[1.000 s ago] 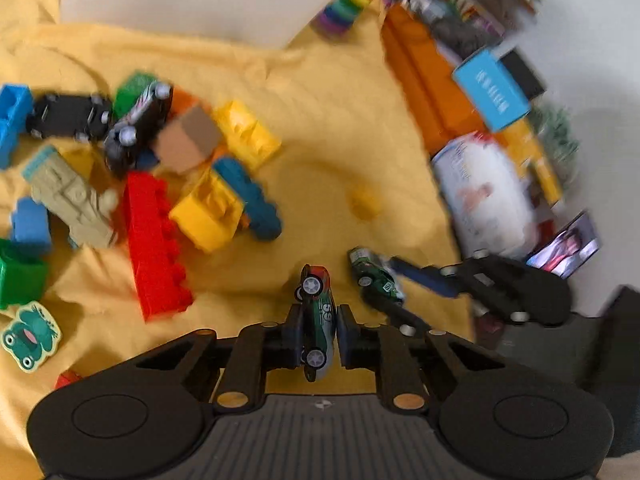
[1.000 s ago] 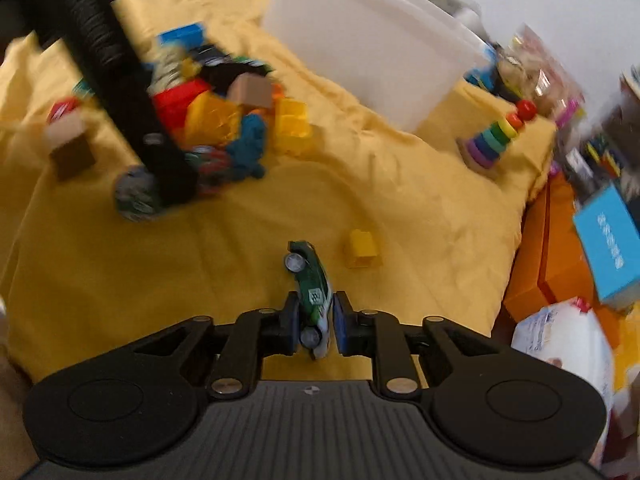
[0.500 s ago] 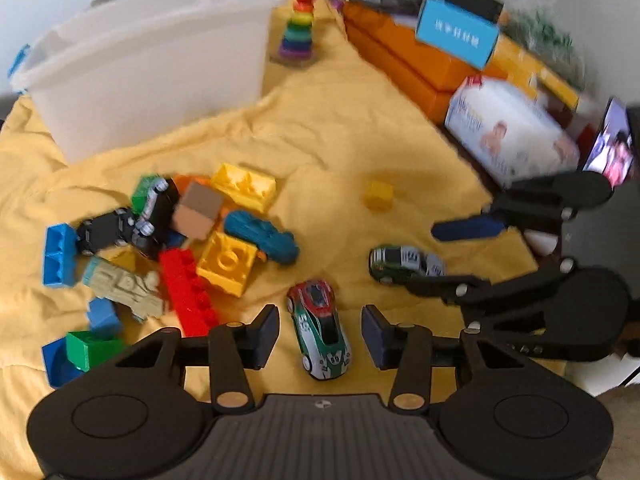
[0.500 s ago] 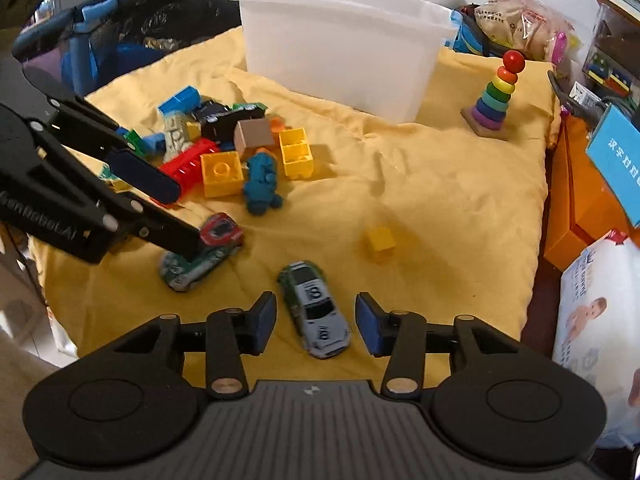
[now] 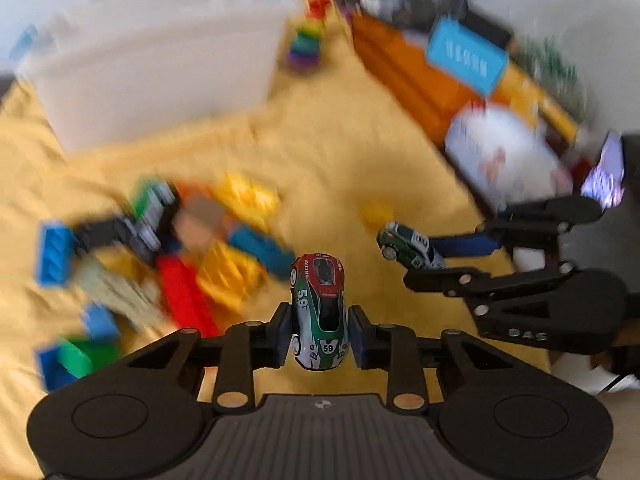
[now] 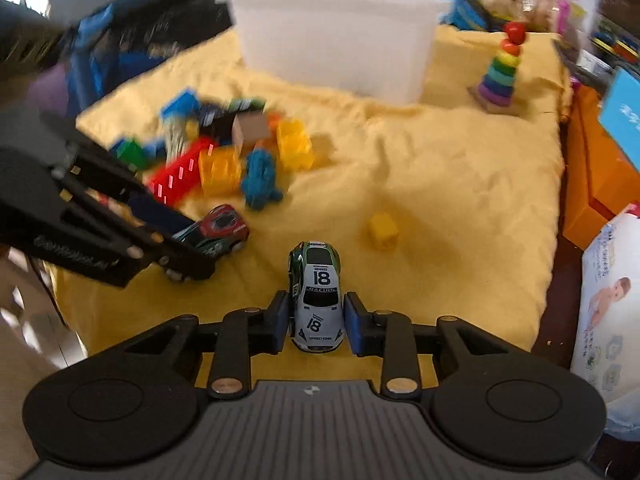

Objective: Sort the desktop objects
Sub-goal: 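Carry both cars over the white bin and open both tools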

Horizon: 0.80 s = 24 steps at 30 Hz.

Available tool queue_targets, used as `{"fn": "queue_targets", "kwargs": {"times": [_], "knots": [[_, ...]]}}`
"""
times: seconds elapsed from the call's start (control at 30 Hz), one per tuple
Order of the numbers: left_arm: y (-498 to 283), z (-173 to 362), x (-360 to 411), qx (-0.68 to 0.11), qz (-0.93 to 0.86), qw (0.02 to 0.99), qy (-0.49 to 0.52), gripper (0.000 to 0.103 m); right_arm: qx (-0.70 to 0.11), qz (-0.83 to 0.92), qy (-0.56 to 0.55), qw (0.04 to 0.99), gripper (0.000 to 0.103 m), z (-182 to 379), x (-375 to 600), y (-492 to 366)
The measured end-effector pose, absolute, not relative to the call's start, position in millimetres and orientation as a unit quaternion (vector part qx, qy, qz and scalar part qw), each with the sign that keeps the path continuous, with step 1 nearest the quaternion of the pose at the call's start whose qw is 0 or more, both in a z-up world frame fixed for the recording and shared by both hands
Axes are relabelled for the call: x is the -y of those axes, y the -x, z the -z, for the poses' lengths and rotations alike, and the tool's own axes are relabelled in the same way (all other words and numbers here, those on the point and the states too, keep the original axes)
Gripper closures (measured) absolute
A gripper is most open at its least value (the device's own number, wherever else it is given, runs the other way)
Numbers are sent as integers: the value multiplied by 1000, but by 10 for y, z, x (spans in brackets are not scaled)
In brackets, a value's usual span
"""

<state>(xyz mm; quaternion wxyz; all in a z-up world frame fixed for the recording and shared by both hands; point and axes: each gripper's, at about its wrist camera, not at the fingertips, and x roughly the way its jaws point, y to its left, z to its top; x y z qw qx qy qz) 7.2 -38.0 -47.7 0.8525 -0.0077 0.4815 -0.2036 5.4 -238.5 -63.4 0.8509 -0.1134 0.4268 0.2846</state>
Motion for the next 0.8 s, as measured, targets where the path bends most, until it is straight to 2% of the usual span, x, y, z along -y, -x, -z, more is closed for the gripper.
{"fn": "queue_targets", "kwargs": {"times": [0.2,0.33,0.43,0.57,0.6,0.63,0.67,0.8], "knots": [[-576,-373,-127,-372,148,916,31,69,-354,-276,95,888,70,187,2247,-474],[-1022,-676,-371,-318,110,941,26,69,-275,-259,64,924,70,-270,2076,-905],[-1386,-671,-483,-301,68,951,21,70,-245,-246,58,936,70,-451,1854,-1260],[-1734,-378,-509,-304,1,952,-36,67,-248,-220,19,943,67,-368,1617,-1671],[-1734,-320,-529,-321,6,946,-38,67,-247,-218,12,944,64,-295,1578,-1739],[-1678,-305,-545,-322,16,946,-30,67,-256,-226,11,940,52,-229,1575,-1797],[-1554,-319,-583,-310,31,950,-20,66,-277,-234,13,932,48,-176,1572,-1833],[-998,-384,-566,-280,66,958,13,50,-251,-242,-37,937,48,-206,1921,-1478]]}}
